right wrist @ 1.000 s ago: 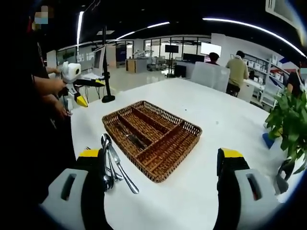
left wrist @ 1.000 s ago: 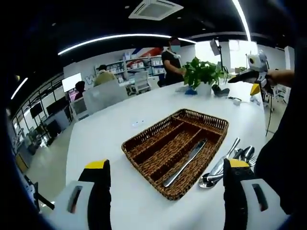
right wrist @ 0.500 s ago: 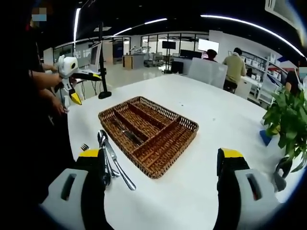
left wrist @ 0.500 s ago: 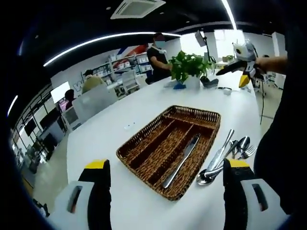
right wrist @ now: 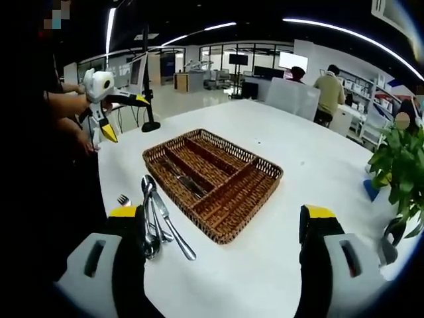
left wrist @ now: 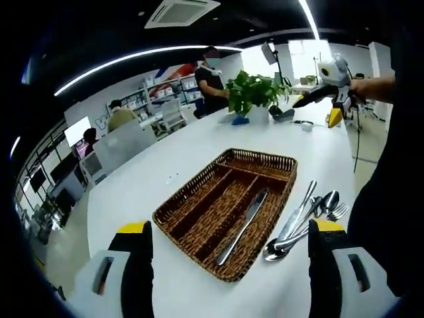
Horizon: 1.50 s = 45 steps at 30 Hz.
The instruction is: Arrange the knives, forks, and spoons in their matching storage slots by inserting each utensil handle-first until every utensil is classified and aligned in the correct compartment
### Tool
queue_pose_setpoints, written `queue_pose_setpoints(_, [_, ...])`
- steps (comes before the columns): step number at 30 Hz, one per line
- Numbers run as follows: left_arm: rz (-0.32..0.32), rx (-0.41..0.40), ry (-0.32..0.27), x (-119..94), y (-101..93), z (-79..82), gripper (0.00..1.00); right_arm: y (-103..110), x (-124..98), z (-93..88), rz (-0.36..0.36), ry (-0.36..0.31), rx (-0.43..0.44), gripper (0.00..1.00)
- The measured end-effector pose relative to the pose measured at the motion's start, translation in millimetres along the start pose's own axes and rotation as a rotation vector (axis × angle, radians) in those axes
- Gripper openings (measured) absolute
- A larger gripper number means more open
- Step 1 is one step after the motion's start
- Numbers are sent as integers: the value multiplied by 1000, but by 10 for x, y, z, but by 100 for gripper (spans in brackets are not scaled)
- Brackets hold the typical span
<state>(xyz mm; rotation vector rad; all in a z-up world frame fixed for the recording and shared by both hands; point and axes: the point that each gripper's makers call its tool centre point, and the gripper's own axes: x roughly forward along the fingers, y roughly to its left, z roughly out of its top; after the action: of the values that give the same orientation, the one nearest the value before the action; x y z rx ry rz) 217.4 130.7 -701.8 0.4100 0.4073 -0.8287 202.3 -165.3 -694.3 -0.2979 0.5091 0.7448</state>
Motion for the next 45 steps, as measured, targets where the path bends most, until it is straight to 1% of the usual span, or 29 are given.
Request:
queue_pose_setpoints(4, [-20, 15, 3, -5, -62, -7, 99, 66, 21, -5, 14, 4, -8, 98])
queue_pose_setpoints(7, [-28, 27, 4, -2, -95, -4, 99, 170, 60, -4, 36, 9, -16, 96])
queue_pose_setpoints(11, [-39, 22, -1, -12, -137, -6, 99, 416, 138, -5, 89, 8, -27, 95])
queue_pose_setpoints(15, [-40, 23, 9, -39, -154, -57, 99, 564, 199, -29, 120, 13, -30, 92])
queue_pose_setpoints(18, [-27, 5, 4, -66, -137, -89, 99, 649, 227, -1, 132, 4, -32, 90])
queue_pose_setpoints(19, [-26, -5, 3, -75, -133, -105, 99, 681, 237, 11, 135, -1, -33, 89])
queue_pose_setpoints(21, [-23, -27, 4, -84, -125, -124, 99, 736, 263, 55, 132, -25, -78, 90])
queue_pose_setpoints(22, [-21, -28, -1, -90, -121, -123, 99, 764, 284, 41, 130, -21, -82, 88])
queue_pose_setpoints(24, [-27, -56, -12, -102, -123, -118, 99, 784, 306, 32, 132, -17, -77, 83])
queue_pose_setpoints(26, [-39, -105, -29, -107, -121, -122, 99, 828, 347, 15, 140, -14, -71, 82])
queue_pose_setpoints(27, [-57, -144, -47, -107, -144, -106, 99, 854, 374, -3, 143, -9, -66, 83])
queue_pose_setpoints(28, [-98, -204, -70, -119, -191, -85, 99, 866, 407, -28, 138, 0, -61, 84])
queue_pose_setpoints(29, [-93, -205, -71, -127, -166, -96, 99, 868, 425, -39, 130, 3, -59, 85])
queue_pose_setpoints(31, [-70, -181, -57, -144, -123, -151, 99, 933, 460, -63, 149, 8, -49, 82])
queue_pose_setpoints(34, [-69, -187, -45, -179, -110, -199, 99, 985, 529, -102, 150, 9, -49, 81])
queue_pose_setpoints(35, [-63, -190, -49, -202, -98, -203, 99, 1031, 577, -128, 154, 10, -37, 81])
queue_pose_setpoints(38, [-52, -188, -49, -249, -88, -212, 99, 1116, 660, -202, 169, 30, -40, 79])
queue_pose_setpoints(39, [-50, -187, -48, -260, -87, -212, 99, 1135, 675, -208, 171, 29, -42, 78])
queue_pose_setpoints(42, [-41, -179, -53, -301, -76, -190, 99, 1192, 721, -249, 189, 44, -31, 70])
queue_pose_setpoints(44, [-37, -180, -54, -307, -64, -185, 99, 1233, 748, -280, 199, 54, -36, 69])
queue_pose_setpoints(45, [-32, -180, -52, -313, -51, -190, 99, 1263, 769, -320, 208, 71, -27, 68])
